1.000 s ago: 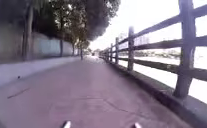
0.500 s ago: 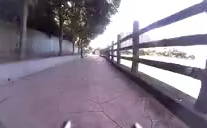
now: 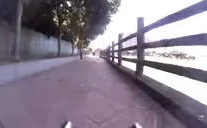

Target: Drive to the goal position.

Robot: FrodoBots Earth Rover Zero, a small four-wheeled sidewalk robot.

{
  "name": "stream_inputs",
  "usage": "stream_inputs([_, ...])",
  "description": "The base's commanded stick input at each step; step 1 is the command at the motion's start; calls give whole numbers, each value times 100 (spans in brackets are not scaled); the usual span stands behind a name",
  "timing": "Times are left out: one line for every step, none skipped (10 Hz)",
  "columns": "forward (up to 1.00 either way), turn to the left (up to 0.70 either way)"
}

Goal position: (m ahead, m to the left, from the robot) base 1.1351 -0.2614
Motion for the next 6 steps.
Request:
stream_inputs([70, 0])
stream_inputs([70, 0])
stream_inputs([70, 0])
stream_inputs([70, 0])
stream_inputs([70, 0])
stream_inputs([70, 0])
